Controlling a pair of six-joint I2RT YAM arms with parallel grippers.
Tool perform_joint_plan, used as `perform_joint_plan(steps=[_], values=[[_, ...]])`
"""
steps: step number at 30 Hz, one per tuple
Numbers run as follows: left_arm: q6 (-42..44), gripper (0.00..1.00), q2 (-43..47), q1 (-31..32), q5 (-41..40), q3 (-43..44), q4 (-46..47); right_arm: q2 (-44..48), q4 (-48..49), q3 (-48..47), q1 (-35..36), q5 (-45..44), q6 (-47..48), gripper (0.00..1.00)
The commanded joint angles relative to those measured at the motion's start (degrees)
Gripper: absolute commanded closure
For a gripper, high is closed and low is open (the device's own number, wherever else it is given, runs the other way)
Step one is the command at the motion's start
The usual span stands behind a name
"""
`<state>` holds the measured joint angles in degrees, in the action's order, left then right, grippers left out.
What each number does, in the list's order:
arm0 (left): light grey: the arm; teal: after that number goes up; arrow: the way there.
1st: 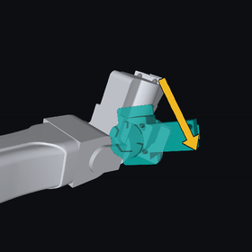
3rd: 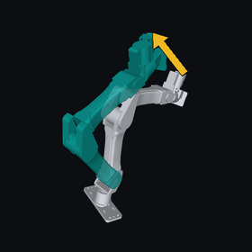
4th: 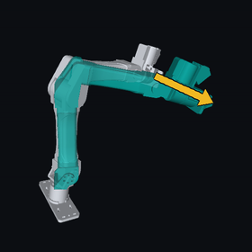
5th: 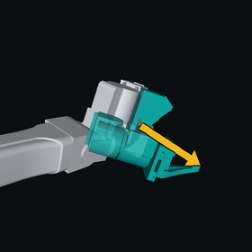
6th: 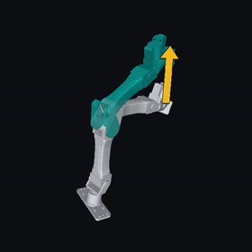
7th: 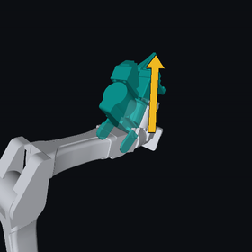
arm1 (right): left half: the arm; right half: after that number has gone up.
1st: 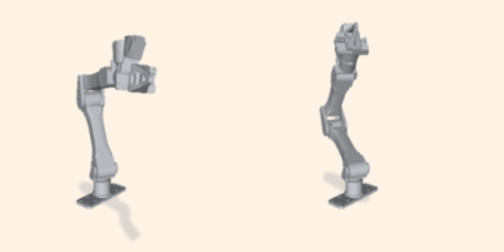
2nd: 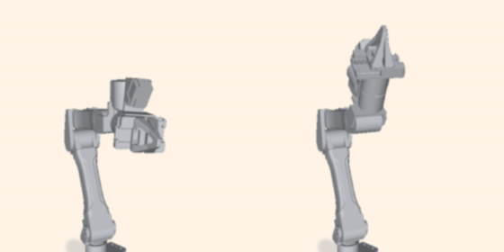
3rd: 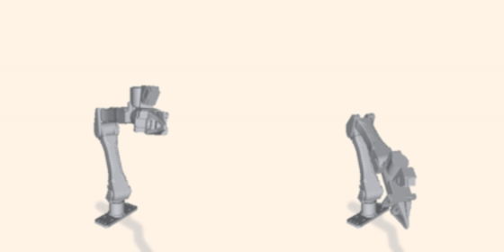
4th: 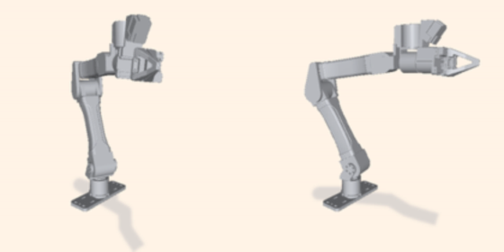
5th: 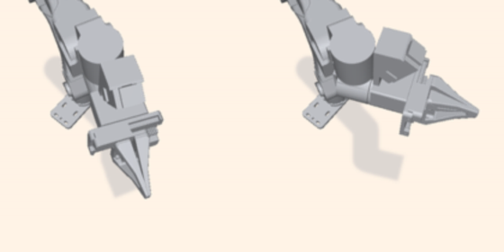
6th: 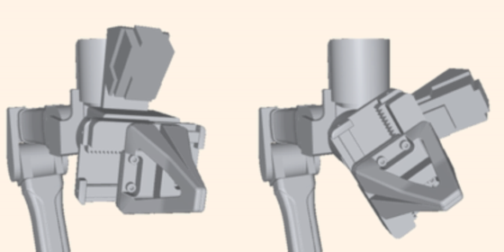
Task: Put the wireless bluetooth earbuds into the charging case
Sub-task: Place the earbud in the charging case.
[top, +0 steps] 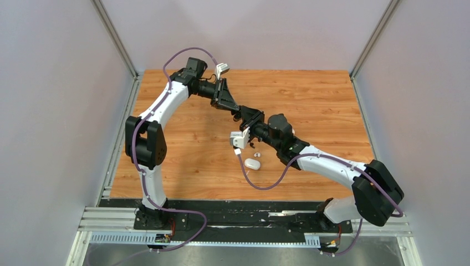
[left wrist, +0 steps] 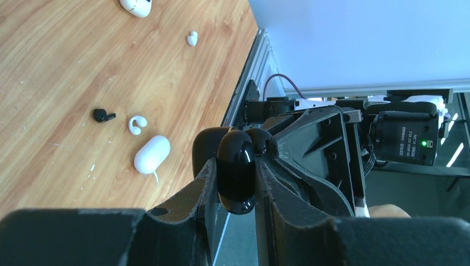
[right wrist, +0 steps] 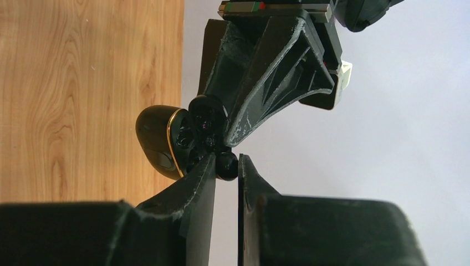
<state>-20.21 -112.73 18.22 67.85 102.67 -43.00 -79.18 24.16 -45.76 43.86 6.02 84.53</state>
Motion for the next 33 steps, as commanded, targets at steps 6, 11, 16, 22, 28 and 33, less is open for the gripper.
perform_joint_plan(steps=[6,11,16,22,28,33], values=[[1.1,1.0,3.2,0.9,4.9,2.8,-2.3,1.1,-9.7,-3.8,-0.1,0.1,-6.4,0.81],[1.4,1.0,3.1,0.9,4.9,3.0,-2.6,1.7,-12.6,-4.6,-0.1,0.1,-8.8,0.77],[1.6,1.0,2.9,0.9,5.0,3.2,-2.7,2.5,-15.1,-5.5,-0.1,0.3,-12.6,0.65],[2.4,1.0,2.4,0.7,5.0,3.6,-3.1,6.1,-24.9,-8.4,-1.2,9.1,-20.4,0.44],[3.8,1.0,1.6,0.5,5.4,4.3,-4.2,7.1,-38.9,-14.4,-3.0,16.1,-28.1,0.29],[3.9,1.0,1.3,0.3,5.8,4.2,-4.0,7.5,-43.1,-15.9,-4.1,17.3,-32.4,0.29]])
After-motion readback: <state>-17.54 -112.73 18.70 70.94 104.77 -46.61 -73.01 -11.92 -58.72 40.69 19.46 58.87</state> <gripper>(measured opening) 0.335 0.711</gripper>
